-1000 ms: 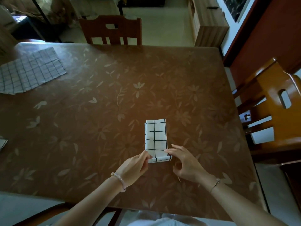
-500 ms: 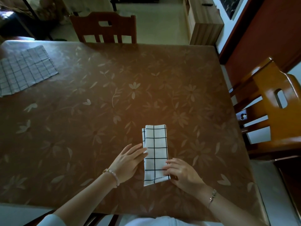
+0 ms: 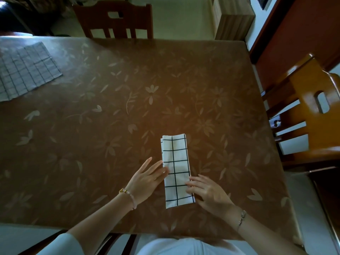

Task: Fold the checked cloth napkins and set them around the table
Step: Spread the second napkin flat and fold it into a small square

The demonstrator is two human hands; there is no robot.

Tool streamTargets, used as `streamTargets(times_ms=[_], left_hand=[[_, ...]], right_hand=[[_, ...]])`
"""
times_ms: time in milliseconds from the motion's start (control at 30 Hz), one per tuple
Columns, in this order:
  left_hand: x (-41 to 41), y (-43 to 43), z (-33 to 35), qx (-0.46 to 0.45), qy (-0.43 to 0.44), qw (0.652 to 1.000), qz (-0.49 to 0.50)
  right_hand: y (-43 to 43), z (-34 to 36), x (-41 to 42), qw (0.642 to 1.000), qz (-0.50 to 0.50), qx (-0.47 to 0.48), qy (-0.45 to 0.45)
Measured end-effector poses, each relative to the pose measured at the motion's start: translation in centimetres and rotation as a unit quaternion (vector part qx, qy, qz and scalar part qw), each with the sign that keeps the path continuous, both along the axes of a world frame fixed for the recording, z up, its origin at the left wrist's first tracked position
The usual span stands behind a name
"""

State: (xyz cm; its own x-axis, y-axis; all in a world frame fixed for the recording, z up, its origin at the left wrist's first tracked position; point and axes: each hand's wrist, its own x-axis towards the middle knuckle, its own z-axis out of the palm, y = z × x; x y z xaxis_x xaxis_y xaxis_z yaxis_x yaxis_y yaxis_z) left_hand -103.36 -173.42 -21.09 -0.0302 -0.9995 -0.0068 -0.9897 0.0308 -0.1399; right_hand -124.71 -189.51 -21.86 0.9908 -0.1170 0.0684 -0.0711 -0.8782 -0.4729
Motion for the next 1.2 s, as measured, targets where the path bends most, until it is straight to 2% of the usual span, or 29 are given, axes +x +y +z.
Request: streamTargets(times_ms=[300,467,633,733,833,933,1067,1200], left_hand=[[0.7,-1.4,0.5,-0.064,0.005,0.998,-0.015],[0.9,-1.4,-0.2,-0.057,0.045,0.997,-0.007],[1.0,-0.3,-0.5,-0.031,0.136,0.990,0.035],[1.2,0.2,-0.1,0.024,0.129,0.990,0.051],[1.6,0.4,0.2,0.068,0.140,0.986,0.067],[1.8,0.4,0.1,0.074,0.174,0.980,0.069],[0.8,-0.5,0.1,0.023,0.296,0.941,0.162],[0.0,-2.5,0.9,-0.050,0.396,0.866,0.302]], right_hand=[[0.4,0.2,-0.2,1.000,-0.011,-0.015,0.009],[0.7,0.4,-0.3,1.000,-0.025,-0.004,0.008],[0.8,0.8,0.1,0.994,-0.093,0.049,-0.014],[0.7,1.2,0.6,0.987,-0.136,0.080,-0.022],[0.6,2.1,1.4,0.967,-0.201,0.155,-0.028],[0.6,3.4,2.8,0.949,-0.229,0.211,-0.037],[-0.1,4.9,5.3,0.908,-0.290,0.302,-0.027],[-1.4,5.0,8.0,0.886,-0.333,0.321,-0.006]])
